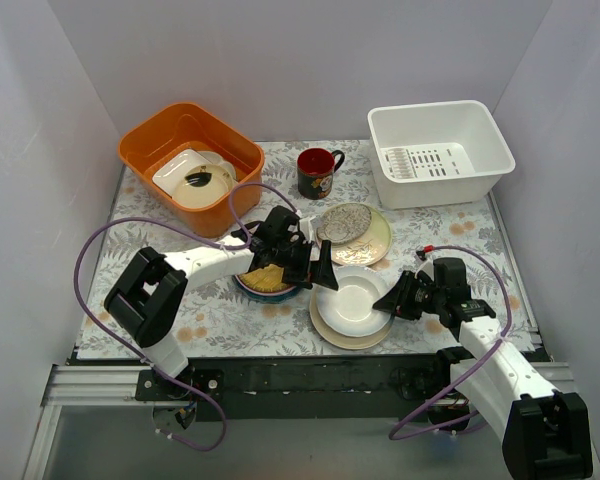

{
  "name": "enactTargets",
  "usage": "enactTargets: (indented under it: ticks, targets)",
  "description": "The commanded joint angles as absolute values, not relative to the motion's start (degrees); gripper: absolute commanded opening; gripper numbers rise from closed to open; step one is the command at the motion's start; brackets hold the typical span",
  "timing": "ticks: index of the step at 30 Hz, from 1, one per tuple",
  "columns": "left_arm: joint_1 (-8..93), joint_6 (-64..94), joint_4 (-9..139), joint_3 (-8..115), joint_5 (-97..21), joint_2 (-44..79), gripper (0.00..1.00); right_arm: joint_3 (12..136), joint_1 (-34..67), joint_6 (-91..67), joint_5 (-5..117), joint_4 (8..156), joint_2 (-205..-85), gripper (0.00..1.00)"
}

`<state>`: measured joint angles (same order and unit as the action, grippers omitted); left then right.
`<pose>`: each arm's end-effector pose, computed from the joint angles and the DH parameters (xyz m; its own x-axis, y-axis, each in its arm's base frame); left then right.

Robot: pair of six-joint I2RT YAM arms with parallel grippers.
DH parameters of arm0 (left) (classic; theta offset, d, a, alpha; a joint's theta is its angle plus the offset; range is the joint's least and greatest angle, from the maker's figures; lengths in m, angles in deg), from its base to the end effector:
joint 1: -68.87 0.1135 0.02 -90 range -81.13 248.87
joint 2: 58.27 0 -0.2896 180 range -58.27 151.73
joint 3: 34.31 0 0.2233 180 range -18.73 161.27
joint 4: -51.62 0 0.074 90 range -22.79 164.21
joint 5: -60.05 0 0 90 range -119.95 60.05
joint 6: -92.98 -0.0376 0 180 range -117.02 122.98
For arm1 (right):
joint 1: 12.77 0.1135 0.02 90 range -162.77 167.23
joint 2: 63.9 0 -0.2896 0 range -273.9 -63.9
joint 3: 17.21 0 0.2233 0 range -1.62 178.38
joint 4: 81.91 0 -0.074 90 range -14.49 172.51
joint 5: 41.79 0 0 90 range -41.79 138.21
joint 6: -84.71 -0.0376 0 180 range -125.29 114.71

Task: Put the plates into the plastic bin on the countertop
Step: Pick up the plate at the center of the board.

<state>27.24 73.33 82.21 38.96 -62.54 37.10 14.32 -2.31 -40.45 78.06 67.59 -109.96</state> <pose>0.2243 -0.2264 0.2338 -0.9568 -0.2112 0.1996 -0.2896 0.6364 -0.7149 0.1053 0.0385 0.1906 -0.8587 0.3494 -0.3750 -0.0109 0.7191 0.6949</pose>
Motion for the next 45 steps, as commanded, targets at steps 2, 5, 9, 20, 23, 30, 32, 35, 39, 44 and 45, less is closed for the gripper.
enactTargets:
  ticks: [2,5,9,20,23,30,32,35,39,44,45]
  targets:
    - [26.5,73.4,81.8,38.7,-62.5,37.1,0.98,13.1,-2.4,-41.0,79.2,69.9,-109.6,0.22]
    - [26.3,73.5,81.7,38.6,-62.4,37.3,0.98,13.1,-2.3,-40.9,78.9,69.8,-109.4,0.18]
    - [26.2,73.6,81.9,38.6,-62.1,37.5,0.98,12.9,-2.4,-40.8,78.9,69.8,-109.1,0.10]
    - [25.9,73.7,81.8,38.5,-61.1,36.6,0.98,13.4,-2.4,-40.5,79.2,69.9,-108.6,0.01]
    - [25.8,73.6,81.9,38.5,-61.0,36.5,0.98,13.5,-2.4,-40.4,79.2,69.9,-108.6,0.01]
    - [25.8,73.6,81.9,39.3,-61.1,35.3,0.98,14.4,-2.3,-40.4,79.3,69.4,-107.9,0.01]
    - [25.8,73.6,81.9,39.6,-61.0,34.6,0.98,14.8,-2.3,-40.4,79.7,69.4,-107.7,0.01]
    - [25.9,72.4,83.6,40.8,-59.7,34.1,0.98,16.1,-2.4,-41.1,80.6,69.5,-107.5,0.01]
    - [25.9,70.5,87.2,43.2,-55.2,32.9,0.98,19.3,-2.3,-41.4,81.6,68.8,-107.4,0.01]
    - [25.9,70.5,86.9,43.8,-51.8,27.7,0.98,22.3,-2.3,-40.4,82.2,68.4,-108.2,0.01]
    - [25.9,70.6,86.8,43.9,-51.6,27.0,0.98,22.4,-2.3,-40.5,82.4,68.6,-108.3,0.01]
